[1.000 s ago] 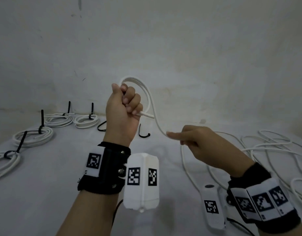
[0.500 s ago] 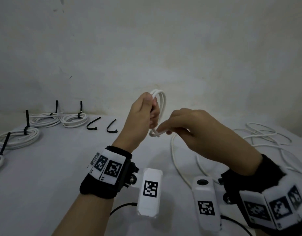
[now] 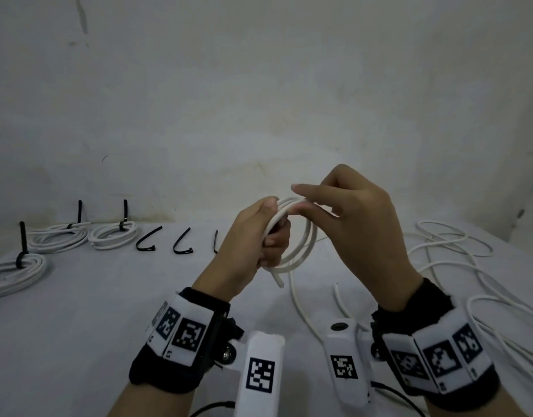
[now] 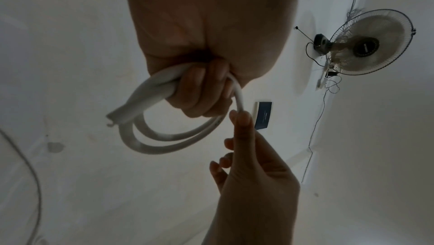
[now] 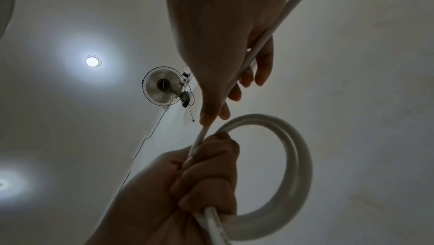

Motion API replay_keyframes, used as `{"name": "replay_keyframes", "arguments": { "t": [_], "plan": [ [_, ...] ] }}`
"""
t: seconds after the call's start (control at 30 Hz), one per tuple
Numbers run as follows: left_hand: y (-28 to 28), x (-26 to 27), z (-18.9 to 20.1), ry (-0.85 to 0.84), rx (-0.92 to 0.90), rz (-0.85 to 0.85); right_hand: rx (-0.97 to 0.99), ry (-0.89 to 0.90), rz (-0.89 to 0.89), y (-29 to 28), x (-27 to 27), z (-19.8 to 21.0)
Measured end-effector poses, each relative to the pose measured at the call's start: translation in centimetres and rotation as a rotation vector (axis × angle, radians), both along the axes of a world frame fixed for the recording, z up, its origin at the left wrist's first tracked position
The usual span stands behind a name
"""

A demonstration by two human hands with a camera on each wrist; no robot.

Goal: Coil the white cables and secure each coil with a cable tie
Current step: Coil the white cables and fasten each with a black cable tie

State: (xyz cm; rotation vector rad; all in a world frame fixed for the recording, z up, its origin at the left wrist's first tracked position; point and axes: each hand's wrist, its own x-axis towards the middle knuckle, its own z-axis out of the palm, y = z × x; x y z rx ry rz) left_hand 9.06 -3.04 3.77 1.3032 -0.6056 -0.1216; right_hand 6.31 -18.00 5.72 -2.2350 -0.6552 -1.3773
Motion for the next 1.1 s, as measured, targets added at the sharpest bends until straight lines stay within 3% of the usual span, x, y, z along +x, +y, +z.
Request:
{"name": "replay_keyframes", "arguments": {
  "t": [0.2, 0.4, 0.57, 0.73, 0.87, 0.97, 1.1],
  "plan": [
    [0.1, -0.3, 0.4, 0.117, -0.121, -0.174, 0.033, -0.060, 0.046, -0.3, 0.5, -0.4],
    [-0.1, -0.8, 0.8, 0.240, -0.170, -0.233, 0.088, 0.035, 0.119, 0.0, 1.3, -0.9],
    [-0.2, -1.1, 1.1, 0.067, 0.016, -0.112, 0.128, 0.145, 0.142, -0.4, 1.4, -0.9],
    [0.4, -0.7, 1.0, -0.059, 0.277, 0.085, 0.027, 0.155, 0.121, -0.7, 1.5, -0.7],
    [0.8, -0.5, 1.2, -0.011, 0.283, 0.172, -0.114, 0.313, 0.144, -0.8, 1.9, -1.1],
    [0.7, -0.4, 1.2, -0.011, 0.248, 0.236, -0.116, 0.439, 0.192, -0.5, 1.7, -1.3],
    [0.0, -0.6, 1.0, -0.002, 0.208, 0.252, -0.102, 0.363, 0.221, -0.3, 1.6, -1.3]
  ]
}}
